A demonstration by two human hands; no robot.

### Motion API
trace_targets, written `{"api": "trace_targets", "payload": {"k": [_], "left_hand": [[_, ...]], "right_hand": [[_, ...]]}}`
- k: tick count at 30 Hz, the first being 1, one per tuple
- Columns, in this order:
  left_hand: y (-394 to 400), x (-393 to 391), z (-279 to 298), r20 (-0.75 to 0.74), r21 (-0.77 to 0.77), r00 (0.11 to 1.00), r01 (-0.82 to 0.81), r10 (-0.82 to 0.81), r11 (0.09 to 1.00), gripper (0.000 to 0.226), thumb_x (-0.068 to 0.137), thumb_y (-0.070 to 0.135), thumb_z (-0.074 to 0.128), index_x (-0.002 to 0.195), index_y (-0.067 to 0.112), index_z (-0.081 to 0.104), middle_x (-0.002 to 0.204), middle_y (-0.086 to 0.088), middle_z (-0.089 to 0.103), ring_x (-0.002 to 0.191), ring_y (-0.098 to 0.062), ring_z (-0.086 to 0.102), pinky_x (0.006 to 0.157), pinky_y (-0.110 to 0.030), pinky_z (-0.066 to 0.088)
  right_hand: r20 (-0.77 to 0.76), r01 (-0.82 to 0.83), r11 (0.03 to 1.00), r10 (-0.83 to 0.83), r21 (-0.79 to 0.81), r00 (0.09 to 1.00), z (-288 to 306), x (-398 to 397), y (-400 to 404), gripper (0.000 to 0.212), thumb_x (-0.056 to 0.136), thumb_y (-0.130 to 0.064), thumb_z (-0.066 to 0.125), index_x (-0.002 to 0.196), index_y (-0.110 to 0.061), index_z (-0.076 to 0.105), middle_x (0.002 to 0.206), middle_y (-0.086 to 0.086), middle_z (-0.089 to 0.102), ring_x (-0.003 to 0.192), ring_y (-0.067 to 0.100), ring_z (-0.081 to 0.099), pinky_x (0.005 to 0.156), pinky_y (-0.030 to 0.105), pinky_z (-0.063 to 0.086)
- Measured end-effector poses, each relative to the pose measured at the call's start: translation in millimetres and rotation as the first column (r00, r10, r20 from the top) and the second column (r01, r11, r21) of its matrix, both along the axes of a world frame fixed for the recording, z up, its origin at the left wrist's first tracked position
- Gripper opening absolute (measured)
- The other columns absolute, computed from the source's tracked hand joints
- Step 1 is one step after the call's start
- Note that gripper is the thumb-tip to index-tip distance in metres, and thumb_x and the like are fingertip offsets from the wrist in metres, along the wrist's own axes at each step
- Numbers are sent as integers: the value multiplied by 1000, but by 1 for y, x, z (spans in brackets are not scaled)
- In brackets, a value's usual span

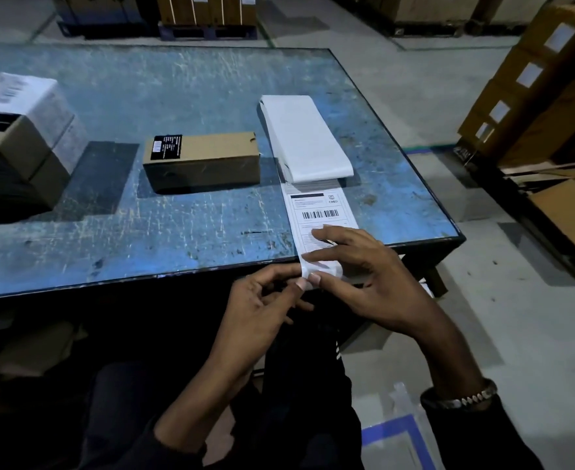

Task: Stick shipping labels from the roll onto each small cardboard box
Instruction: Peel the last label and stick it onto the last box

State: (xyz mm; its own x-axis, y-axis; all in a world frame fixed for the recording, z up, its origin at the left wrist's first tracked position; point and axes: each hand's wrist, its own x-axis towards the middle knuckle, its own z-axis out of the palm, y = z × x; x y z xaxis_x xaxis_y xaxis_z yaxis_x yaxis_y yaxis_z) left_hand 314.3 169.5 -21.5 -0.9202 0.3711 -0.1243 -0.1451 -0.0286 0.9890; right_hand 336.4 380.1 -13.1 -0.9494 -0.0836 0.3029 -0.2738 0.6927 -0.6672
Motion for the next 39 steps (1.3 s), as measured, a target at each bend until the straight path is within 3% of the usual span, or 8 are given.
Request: {"api": "trace_targets", "payload": {"k": [10,16,23,29,31,33,36,39], "left_hand": [[0,-8,-6,14,21,1000,-14,14,1000,16,98,6,73,106,16,82,91,0,82,65,-11,69,57,-16,47],[-4,-13,-9,10,45,1000,-30,30,999,24,95,-2,75,94,20,85,86,-16,78,60,-10,58,57,-17,49],[-5,-12,-10,47,50,998,-39,37,998,21,92,-3,76,101,15,84,80,-2,79,52,-6,55,54,-16,48],[-8,-12,-9,13,-10,999,-46,46,999,22,92,-2,78,101,17,84,86,-7,82,49,-9,55,54,-20,49],[-9,-10,-10,-59,-77,995,-81,76,994,22,91,4,81,99,24,85,85,-2,81,52,-10,59,58,-25,50],[-11,-5,-9,-272,-185,954,-178,124,966,17,89,17,85,99,30,84,88,7,80,59,-7,64,61,-27,53],[-12,0,-1,-618,-238,777,-331,121,913,13,90,28,82,102,28,82,103,12,74,85,-10,73,72,-33,59],[-10,-12,1,-818,-248,574,-391,25,886,18,94,24,80,109,17,82,117,3,71,109,-17,69,93,-35,56]], "right_hand": [[-24,78,996,-79,-32,997,6,-7,-12,19,91,-44,81,104,-31,85,128,-18,71,126,2,62,103,41,54],[-25,91,993,-94,-75,995,2,-14,-18,12,86,-40,82,93,-32,87,116,-22,74,121,7,66,99,57,52],[-8,118,983,-120,-142,993,8,-20,-15,10,90,-11,85,89,-21,83,107,-15,77,113,9,70,87,29,60],[91,283,912,-268,-297,959,24,-39,15,9,91,-13,84,89,-22,83,96,-5,80,89,10,76,84,27,57],[96,290,913,-274,-287,957,25,-42,15,9,90,-15,85,86,-22,83,91,-5,79,83,11,75,80,29,58],[99,275,923,-258,-268,961,23,-43,10,8,90,-15,86,85,-22,83,87,-8,78,78,9,73,76,24,55],[93,269,925,-253,-267,963,23,-43,9,8,90,-16,86,86,-22,83,84,-11,78,76,4,71,74,19,50],[113,229,935,-206,-269,972,27,-42,12,4,92,-19,85,88,-20,83,83,-5,79,71,11,72,69,24,53]]}}
